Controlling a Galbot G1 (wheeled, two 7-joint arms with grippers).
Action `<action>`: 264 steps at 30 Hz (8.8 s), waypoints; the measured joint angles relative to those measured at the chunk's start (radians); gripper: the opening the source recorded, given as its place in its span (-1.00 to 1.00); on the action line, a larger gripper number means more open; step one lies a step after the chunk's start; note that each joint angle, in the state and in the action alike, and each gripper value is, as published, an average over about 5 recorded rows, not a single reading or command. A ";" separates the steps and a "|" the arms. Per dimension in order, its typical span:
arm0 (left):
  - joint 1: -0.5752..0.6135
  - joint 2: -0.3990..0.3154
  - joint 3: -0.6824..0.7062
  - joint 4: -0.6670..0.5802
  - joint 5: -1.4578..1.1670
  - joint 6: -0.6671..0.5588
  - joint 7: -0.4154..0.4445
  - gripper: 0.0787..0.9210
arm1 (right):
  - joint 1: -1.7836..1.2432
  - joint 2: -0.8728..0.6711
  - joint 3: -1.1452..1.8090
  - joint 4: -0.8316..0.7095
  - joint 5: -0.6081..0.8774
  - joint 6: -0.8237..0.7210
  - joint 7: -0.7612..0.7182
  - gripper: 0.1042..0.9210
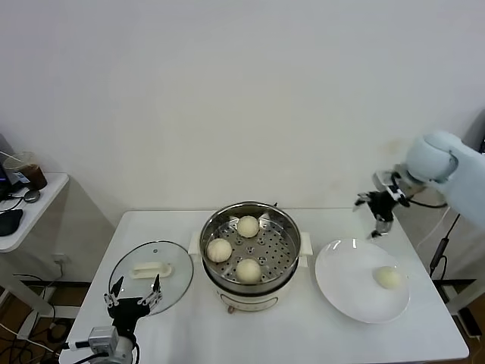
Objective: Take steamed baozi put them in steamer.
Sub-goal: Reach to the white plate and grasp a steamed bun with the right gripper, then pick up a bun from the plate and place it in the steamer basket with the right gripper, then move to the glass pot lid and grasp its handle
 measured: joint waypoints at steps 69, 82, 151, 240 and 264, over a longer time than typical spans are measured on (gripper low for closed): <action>-0.004 -0.002 0.029 0.050 0.039 0.004 -0.009 0.77 | -0.522 0.116 0.413 -0.265 -0.388 0.042 0.056 -0.12; -0.026 0.007 0.039 0.060 0.054 -0.008 -0.024 0.77 | -0.198 0.062 0.167 -0.104 -0.065 -0.099 0.029 -0.13; -0.052 0.001 0.011 0.036 -0.001 -0.010 -0.033 0.77 | 0.187 0.533 -0.364 -0.028 0.293 -0.461 0.190 0.55; -0.230 0.390 0.164 0.528 1.286 -0.241 -0.154 0.77 | -1.606 0.819 1.608 0.434 0.382 0.001 1.282 0.76; -0.360 0.367 0.206 0.669 1.327 -0.193 -0.166 0.77 | -1.631 0.861 1.614 0.413 0.356 0.025 1.286 0.76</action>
